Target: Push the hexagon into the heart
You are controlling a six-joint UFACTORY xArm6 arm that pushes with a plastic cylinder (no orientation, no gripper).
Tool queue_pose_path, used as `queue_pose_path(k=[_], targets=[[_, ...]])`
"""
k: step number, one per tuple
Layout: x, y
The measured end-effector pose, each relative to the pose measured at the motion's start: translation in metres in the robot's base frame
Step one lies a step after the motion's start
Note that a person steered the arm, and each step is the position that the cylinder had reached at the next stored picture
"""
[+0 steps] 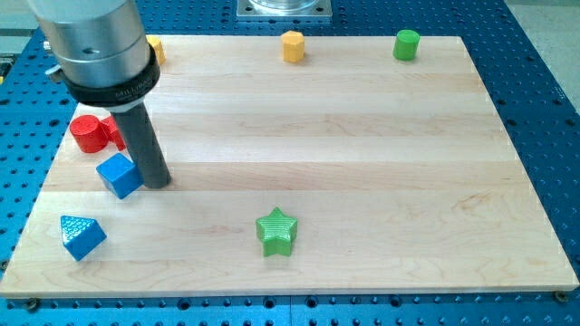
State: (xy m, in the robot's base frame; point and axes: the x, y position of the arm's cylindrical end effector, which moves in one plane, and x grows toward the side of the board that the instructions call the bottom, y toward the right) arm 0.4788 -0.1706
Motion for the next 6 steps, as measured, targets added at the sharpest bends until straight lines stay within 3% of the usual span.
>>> queue_pose_path(k=[2, 3, 4, 5, 6], targets=[[-0.023, -0.042], [0.021, -0.059], [0.022, -0.049], [0.009, 0.006], [-0.057, 0.07]])
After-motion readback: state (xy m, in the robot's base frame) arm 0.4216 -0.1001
